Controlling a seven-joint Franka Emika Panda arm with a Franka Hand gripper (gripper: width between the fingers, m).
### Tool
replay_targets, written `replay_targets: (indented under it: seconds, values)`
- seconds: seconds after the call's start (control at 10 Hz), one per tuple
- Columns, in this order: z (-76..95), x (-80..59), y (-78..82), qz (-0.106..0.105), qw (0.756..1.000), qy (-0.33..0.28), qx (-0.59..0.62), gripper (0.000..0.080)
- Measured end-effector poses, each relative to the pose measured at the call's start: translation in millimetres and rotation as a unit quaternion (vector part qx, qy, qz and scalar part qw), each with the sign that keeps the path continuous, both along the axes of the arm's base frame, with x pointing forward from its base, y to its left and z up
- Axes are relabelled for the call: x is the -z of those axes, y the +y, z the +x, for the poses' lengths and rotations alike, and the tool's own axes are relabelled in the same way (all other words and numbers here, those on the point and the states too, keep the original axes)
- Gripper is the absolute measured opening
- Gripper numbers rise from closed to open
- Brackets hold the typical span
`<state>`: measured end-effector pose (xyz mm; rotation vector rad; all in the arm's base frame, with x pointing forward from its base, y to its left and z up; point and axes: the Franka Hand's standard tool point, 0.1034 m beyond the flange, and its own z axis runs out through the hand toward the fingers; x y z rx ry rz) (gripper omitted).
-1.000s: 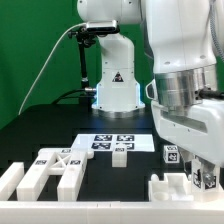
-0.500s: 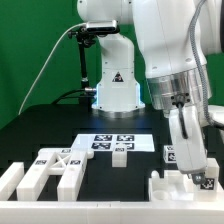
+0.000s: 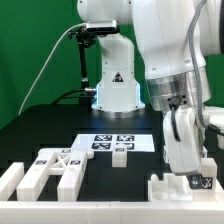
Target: Assemble chair
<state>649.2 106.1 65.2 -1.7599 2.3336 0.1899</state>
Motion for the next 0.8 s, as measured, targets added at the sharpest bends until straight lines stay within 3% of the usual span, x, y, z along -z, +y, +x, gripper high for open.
replay_targets:
  seconds: [0.1, 0.3, 0.4, 0.8]
  values:
    - [1.5, -6.8, -0.5, 0.001, 1.0, -0.005, -0.01, 0.0627]
    - [12.6, -31.2, -24.7, -0.005, 0.998, -0.035, -0.051, 0.0645]
    - [15.8, -33.9, -32.5, -0.007, 0.998, -0.04, -0.056, 0.0648]
    - [15.0, -31.1, -30.6, -0.008, 0.998, -0.039, -0.057, 0.0648]
